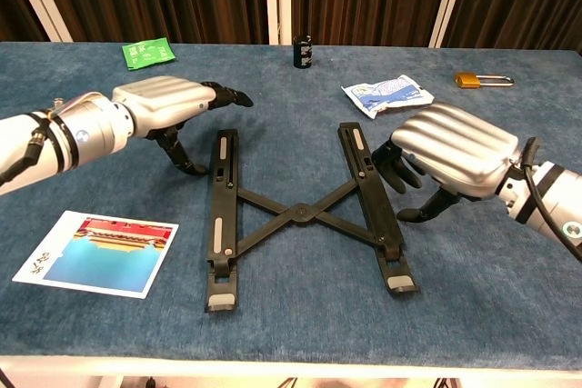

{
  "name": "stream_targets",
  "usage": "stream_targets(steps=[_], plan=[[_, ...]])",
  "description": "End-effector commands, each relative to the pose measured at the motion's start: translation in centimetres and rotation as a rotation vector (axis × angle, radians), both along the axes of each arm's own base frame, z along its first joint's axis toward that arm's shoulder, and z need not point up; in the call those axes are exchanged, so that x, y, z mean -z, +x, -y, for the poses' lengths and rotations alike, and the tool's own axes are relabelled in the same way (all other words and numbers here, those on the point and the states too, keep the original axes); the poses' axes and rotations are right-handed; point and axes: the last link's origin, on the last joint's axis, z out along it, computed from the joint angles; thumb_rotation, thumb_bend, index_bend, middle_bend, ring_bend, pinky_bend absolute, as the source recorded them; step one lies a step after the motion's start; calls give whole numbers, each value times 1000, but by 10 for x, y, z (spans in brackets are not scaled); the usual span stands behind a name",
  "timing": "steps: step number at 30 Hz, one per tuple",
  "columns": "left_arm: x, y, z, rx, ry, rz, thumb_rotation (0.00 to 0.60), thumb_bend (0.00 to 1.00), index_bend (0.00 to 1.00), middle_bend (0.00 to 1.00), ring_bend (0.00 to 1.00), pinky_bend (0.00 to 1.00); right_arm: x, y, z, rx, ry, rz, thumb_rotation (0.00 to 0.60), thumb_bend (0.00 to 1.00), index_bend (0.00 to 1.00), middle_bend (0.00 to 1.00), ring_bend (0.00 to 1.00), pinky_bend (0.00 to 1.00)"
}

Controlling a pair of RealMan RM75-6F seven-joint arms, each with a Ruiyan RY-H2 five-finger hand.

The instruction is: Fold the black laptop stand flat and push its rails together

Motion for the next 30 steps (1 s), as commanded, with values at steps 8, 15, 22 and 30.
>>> stream_targets(steps=[8,15,22,30], plan=[[7,3,0,-8,-17,18,600,90,79,65,37,130,12,6,1,-11,-10,43,600,0,743,765,649,719],[14,8,1,-16,-40,47,600,90,79,65,37,126,22,16,-1,-18,-10,89,600,0,743,765,649,719],[21,12,2,-12,-58,51,600,90,79,65,37,125,30,25,-1,-11,-7,135,600,0,743,765,649,719],[30,20,5,1,-80,62,600,90,78,65,37,126,39,37,-1,-18,2,165,600,0,743,765,649,719]])
